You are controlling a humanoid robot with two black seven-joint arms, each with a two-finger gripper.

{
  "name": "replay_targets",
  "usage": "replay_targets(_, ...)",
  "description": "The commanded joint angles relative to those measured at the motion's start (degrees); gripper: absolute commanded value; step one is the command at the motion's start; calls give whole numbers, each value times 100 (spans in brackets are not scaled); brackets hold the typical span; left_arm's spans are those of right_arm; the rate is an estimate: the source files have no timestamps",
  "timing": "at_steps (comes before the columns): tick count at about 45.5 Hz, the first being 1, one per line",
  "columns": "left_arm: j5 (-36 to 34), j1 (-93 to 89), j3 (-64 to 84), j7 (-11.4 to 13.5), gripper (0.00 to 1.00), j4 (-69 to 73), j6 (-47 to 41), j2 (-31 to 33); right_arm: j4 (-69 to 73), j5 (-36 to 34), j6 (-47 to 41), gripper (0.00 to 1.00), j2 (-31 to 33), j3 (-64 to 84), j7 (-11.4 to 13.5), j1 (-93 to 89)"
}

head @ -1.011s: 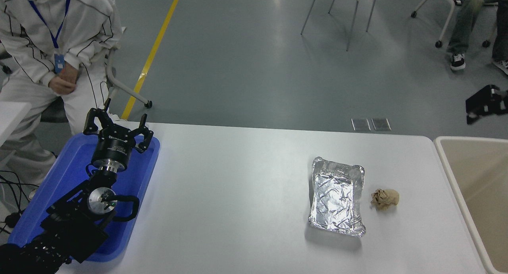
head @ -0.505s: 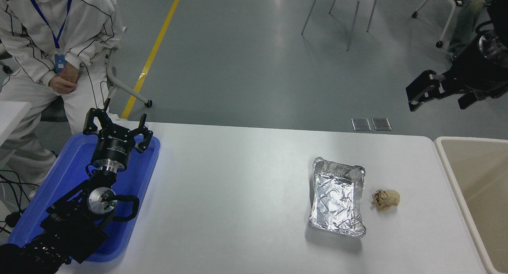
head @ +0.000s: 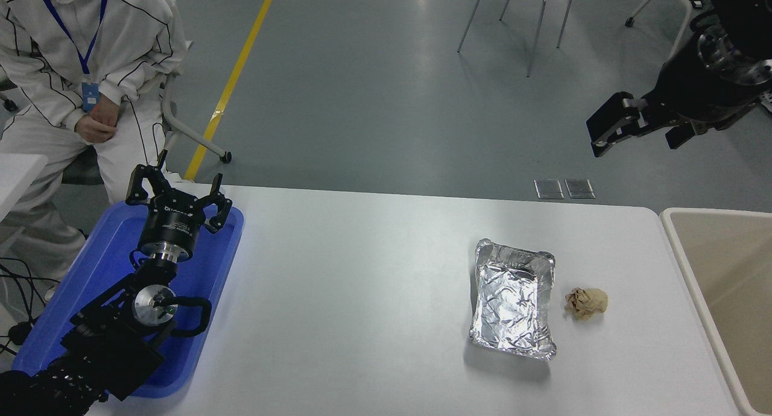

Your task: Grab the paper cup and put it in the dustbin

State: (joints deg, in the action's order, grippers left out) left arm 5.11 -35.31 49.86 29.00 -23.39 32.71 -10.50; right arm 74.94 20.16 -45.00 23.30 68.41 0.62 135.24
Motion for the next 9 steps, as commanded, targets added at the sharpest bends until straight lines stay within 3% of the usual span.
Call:
replay_targets(1,-2,-2,6,0,100,-8,7,4,3,-12,0,100,-36,32,0,20)
replay_targets(9,-2,-2,-3,0,100,1,7,-5,3,-21,0,100,-27,41,0,82)
